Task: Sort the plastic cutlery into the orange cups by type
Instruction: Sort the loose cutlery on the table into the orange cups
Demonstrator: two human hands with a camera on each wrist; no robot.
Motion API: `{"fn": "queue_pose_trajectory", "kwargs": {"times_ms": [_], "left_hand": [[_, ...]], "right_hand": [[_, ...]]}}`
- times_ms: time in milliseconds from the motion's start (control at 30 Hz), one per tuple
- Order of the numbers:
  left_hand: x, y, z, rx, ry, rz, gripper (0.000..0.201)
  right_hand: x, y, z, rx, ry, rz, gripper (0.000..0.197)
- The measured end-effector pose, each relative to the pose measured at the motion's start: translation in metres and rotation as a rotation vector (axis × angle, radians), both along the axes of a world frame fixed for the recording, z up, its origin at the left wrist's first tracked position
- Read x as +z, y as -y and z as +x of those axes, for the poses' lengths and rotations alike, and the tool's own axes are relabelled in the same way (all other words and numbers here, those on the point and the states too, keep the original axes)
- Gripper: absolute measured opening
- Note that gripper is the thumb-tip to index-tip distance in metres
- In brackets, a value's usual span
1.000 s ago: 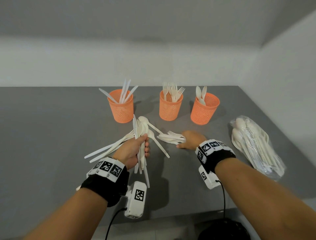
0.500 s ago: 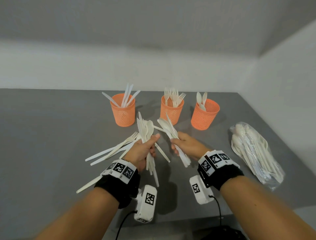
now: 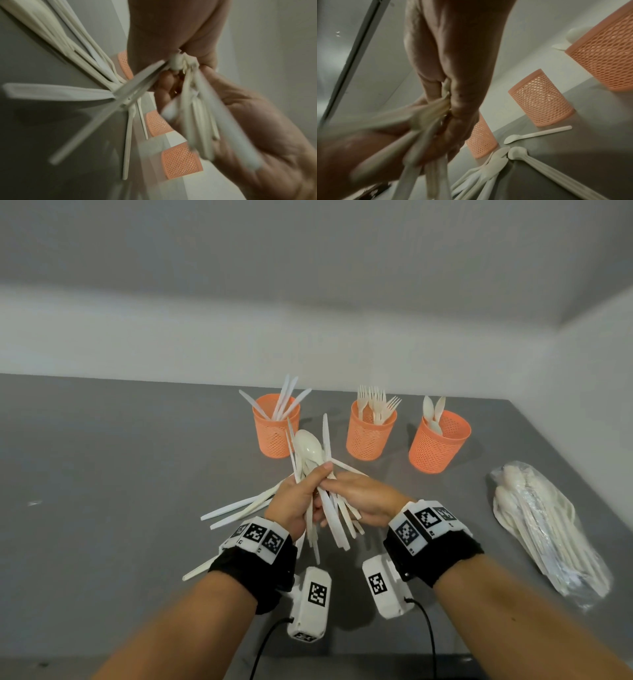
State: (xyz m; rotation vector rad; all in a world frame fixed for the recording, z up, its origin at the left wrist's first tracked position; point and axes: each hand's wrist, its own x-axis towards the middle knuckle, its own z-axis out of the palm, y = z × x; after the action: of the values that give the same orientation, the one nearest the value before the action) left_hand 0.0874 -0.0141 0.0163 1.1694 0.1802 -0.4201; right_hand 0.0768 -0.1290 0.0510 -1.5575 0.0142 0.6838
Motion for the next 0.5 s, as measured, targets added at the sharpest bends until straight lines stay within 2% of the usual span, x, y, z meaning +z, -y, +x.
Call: {"fn": "queue_pose_trajectory", "kwargs": {"times_ms": [133,300,400,500], "left_hand": [[0.005,-0.007,0.011,0.100,0.009,-0.095,0.034],[0.014,-0.016,0.022,0.124,-0.068,-0.275,0.033],[0.015,-0.019,0.027,0.143,-0.093,-0.350,0.040],[0.016,-0.023,0.028,0.090,-0.049,-0.366,0.019]], "right_hand": [[-0.006,-0.006,0.002,-0.082,0.060,0.002,0.035],[-0.002,-0.005,-0.002,-0.095,0.189,-0.039,0.027],[0.000,-0.002,-0.003,-0.090,0.415,-0.226,0.032],[0.000,0.000,-0.003,-0.136,0.734,-0.499,0.030]]}}
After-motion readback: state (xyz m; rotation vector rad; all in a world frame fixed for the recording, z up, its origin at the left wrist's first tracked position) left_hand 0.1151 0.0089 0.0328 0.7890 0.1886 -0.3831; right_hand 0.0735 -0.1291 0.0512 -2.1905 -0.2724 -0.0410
